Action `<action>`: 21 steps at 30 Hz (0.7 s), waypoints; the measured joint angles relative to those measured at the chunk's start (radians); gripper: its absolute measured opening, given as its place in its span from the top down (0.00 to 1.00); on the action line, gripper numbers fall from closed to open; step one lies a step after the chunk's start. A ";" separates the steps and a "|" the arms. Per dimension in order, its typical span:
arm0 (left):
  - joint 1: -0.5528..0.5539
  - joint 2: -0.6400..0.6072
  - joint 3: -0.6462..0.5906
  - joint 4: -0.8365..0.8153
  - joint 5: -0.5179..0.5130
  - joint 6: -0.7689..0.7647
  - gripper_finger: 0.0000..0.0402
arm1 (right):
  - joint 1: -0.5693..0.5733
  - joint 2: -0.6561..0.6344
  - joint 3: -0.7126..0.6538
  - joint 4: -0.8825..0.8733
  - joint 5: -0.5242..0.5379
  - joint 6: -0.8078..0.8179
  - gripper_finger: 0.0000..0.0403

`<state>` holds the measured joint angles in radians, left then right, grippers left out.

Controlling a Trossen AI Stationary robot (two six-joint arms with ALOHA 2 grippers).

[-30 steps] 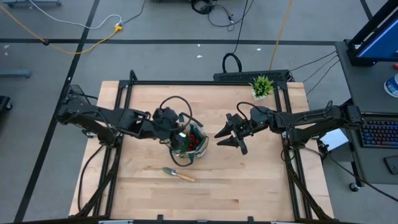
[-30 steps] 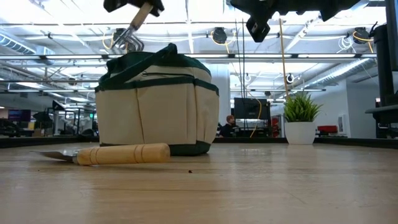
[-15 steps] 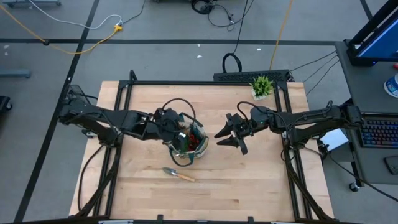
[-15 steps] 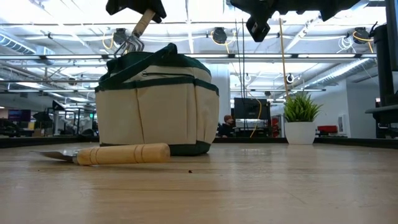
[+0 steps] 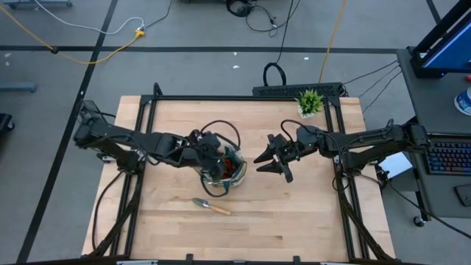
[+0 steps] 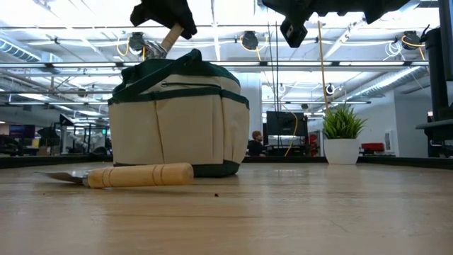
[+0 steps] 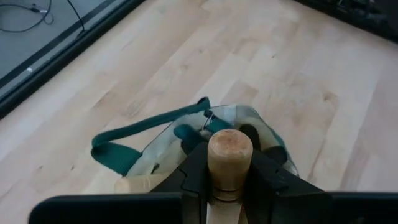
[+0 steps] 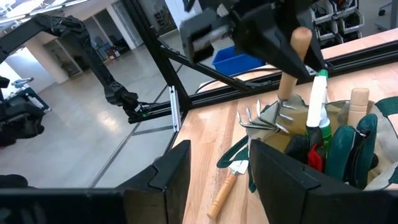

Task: Pick & Place Garden tools in Gardening bag
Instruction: Put the brown hand rake into the gardening bag

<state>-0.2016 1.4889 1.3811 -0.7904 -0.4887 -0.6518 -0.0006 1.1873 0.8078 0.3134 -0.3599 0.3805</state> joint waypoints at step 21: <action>0.058 0.051 -0.126 0.237 0.109 0.070 0.85 | 0.000 0.000 0.000 0.003 -0.001 0.000 0.61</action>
<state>-0.1440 1.5398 1.2552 -0.5529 -0.3795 -0.5820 -0.0006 1.1877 0.8082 0.3164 -0.3607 0.3805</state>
